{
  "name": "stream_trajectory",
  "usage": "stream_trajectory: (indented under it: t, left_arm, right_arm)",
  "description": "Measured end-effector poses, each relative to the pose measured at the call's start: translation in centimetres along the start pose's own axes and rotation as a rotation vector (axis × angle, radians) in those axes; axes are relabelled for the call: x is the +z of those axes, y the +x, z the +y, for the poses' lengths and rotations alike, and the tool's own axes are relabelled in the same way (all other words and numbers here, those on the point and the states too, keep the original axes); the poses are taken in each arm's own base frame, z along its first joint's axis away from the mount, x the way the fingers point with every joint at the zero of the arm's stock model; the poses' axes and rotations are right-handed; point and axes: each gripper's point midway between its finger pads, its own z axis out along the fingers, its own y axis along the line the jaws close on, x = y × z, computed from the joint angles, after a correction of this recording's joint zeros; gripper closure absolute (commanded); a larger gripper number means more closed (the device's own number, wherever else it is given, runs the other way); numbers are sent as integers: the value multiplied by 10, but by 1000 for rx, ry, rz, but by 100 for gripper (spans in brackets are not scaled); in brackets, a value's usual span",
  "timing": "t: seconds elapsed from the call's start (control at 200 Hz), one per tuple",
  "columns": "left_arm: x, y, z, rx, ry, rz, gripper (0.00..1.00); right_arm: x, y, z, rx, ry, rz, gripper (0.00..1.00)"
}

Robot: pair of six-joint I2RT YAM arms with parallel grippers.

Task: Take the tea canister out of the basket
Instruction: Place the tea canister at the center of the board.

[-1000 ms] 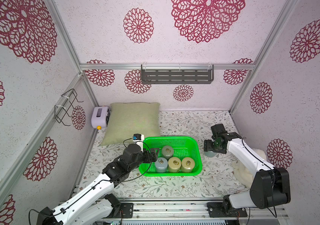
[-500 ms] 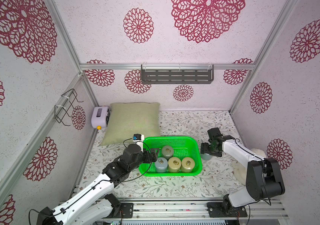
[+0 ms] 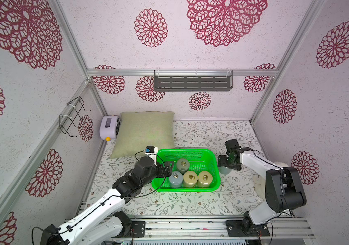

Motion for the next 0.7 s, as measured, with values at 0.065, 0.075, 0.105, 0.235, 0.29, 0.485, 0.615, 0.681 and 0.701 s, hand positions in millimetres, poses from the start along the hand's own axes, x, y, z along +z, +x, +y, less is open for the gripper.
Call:
stream_trajectory:
  t: [0.065,0.075,0.105,0.235,0.29,0.485,0.615,0.681,0.701]
  left_arm:
    - [1,1,0,0,-2,3,3]
    - [1,1,1,0,-3,4,3]
    - [1,1,1,1,-4,5,3]
    - [2,2,2,1,-8,7,3]
    - [4,2,3,3,-14,9,3]
    - [10,3,15,18,-80,-1,3]
    - [19,8,24,32,-130,19,3]
    - [22,13,29,37,-159,43,3]
    - [23,14,30,39,-167,48,3]
  right_arm:
    - [0,-2,-2,9,6,-8,1]
    - [0,-3,-2,9,6,-9,1]
    - [0,-4,-3,12,10,-13,1]
    - [-7,-9,-2,19,2,-39,1]
    - [-15,-13,-1,22,-9,-64,1]
    - [-61,-32,6,30,-84,-209,1]
    - [-101,-44,17,27,-167,-338,1]
    - [-118,-44,24,19,-222,-397,1]
    - [-122,-43,26,15,-240,-411,1]
